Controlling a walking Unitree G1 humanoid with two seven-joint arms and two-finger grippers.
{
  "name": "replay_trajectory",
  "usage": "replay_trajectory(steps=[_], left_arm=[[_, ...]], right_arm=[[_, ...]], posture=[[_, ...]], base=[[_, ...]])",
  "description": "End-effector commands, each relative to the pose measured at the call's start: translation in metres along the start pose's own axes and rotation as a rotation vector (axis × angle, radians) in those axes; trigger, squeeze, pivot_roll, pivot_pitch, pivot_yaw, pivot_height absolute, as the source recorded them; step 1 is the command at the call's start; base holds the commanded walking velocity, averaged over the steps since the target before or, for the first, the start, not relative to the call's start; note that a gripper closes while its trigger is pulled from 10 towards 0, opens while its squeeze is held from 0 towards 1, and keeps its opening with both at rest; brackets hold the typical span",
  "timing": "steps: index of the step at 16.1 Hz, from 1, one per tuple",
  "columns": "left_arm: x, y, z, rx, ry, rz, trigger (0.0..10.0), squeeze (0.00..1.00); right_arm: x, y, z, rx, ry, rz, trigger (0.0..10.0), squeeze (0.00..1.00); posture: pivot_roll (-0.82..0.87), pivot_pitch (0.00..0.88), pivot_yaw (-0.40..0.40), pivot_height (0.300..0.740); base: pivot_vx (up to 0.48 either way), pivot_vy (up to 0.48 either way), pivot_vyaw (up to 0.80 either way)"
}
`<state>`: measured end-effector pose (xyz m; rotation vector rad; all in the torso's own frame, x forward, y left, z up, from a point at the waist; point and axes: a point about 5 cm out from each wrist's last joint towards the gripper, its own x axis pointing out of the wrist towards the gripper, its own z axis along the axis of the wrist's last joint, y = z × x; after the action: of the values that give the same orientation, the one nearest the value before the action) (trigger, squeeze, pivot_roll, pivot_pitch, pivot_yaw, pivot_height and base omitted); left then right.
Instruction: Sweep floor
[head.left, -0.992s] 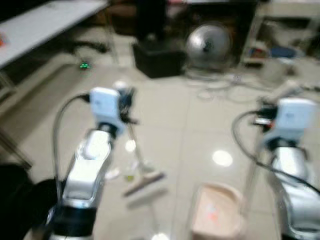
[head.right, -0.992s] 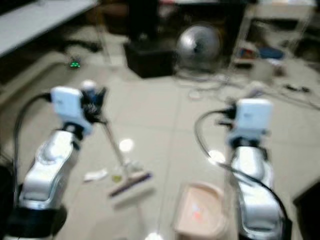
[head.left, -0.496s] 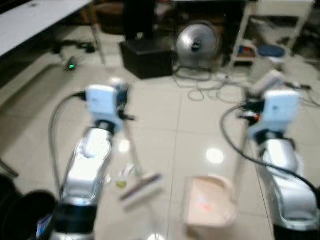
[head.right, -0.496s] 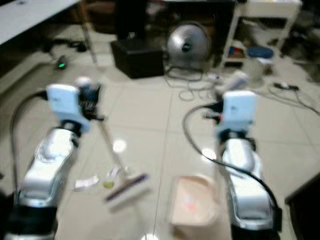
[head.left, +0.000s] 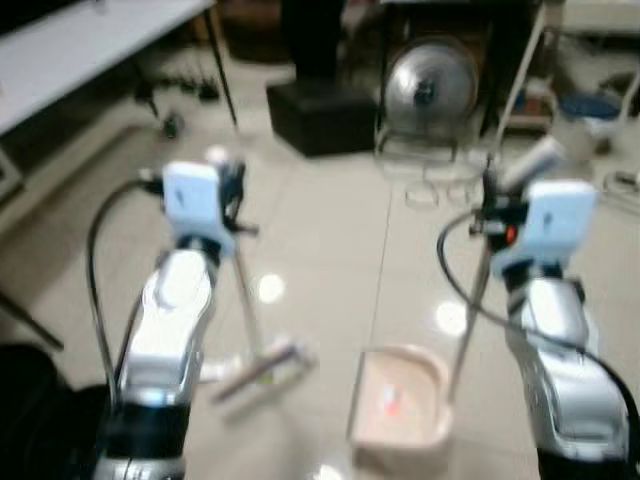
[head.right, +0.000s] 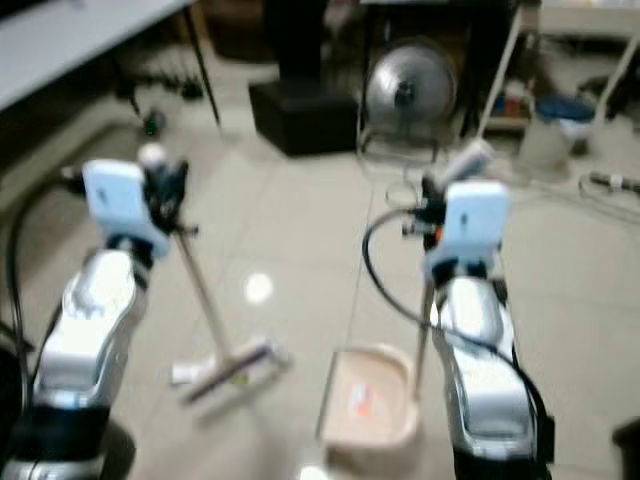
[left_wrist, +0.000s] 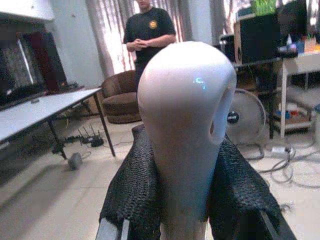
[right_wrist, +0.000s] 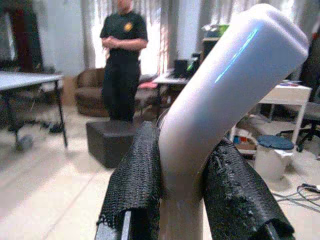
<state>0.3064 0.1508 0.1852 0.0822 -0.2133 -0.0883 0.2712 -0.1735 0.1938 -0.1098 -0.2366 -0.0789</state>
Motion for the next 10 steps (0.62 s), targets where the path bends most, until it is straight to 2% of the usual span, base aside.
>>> replay_trajectory(steps=[1, 10], left_arm=[[0.003, -0.009, 0.01, -0.013, -0.05, -0.028, 10.0, 0.0], [0.007, -0.014, 0.008, -0.018, -0.046, -0.058, 10.0, 0.0]], right_arm=[[-0.001, -0.012, 0.003, -0.042, -0.025, -0.045, 10.0, 0.0], [-0.009, -0.017, -0.009, -0.033, -0.01, -0.072, 10.0, 0.0]], posture=[[-0.04, 0.019, 0.085, 0.74], [-0.05, 0.015, 0.113, 0.74]], base=[[0.382, 0.0, 0.0], [0.386, 0.0, 0.0]])
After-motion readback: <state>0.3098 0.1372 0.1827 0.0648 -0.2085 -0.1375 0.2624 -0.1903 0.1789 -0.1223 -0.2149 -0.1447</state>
